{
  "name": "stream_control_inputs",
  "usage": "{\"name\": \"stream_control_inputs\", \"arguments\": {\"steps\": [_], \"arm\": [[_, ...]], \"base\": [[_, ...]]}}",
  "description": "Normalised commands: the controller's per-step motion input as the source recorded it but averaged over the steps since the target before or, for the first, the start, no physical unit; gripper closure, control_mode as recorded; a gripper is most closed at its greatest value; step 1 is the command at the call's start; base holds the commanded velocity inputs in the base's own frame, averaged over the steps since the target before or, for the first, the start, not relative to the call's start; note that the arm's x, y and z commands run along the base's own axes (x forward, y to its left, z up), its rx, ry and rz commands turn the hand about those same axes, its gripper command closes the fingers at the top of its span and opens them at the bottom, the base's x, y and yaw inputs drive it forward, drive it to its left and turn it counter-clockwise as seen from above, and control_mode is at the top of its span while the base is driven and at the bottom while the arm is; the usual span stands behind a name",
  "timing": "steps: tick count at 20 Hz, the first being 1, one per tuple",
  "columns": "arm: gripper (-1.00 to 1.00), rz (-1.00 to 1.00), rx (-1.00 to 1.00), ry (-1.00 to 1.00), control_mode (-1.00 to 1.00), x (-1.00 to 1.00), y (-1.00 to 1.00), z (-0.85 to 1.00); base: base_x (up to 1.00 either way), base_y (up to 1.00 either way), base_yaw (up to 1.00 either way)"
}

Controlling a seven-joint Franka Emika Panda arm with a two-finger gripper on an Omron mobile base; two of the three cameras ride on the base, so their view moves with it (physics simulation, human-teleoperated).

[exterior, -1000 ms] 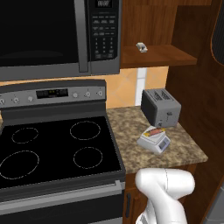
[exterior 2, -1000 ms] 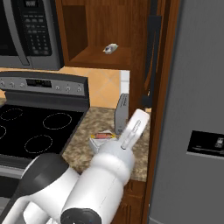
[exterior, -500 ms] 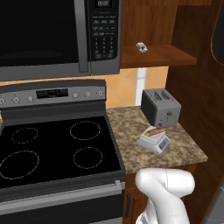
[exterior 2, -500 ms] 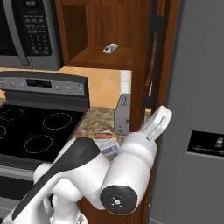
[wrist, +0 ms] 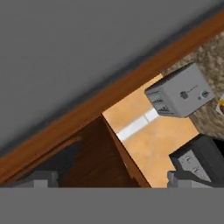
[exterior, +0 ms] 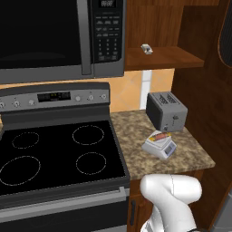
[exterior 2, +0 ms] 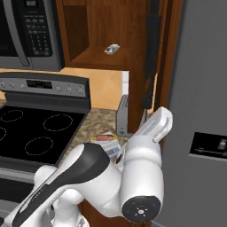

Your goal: Pick the bar and place it on the digital scale for weighing, and close the cabinet.

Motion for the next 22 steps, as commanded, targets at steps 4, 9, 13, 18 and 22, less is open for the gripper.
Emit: {"name": "stream_control_inputs", "arguments": {"steps": [4, 9, 13, 18, 22], "arm": [[-1.00, 0.24, 0.10, 0.00, -1.00, 0.88, 1.00, -0.04], [-1.00, 0.22, 0.06, -0.03, -1.00, 0.74, 1.00, 0.00], [-1.00, 0.15, 0.00, -0.06, -1.00, 0.74, 1.00, 0.00], [-1.00, 0.15, 0.05, 0.00, -1.00, 0.98, 0.85, -0.02], [-1.00, 0.16, 0.11, 0.00, -1.00, 0.95, 0.63, -0.07]], "base": [[0.00, 0.00, 0.00], [0.00, 0.00, 0.00], [0.00, 0.00, 0.00], [0.00, 0.00, 0.00], [0.00, 0.00, 0.00]]}}
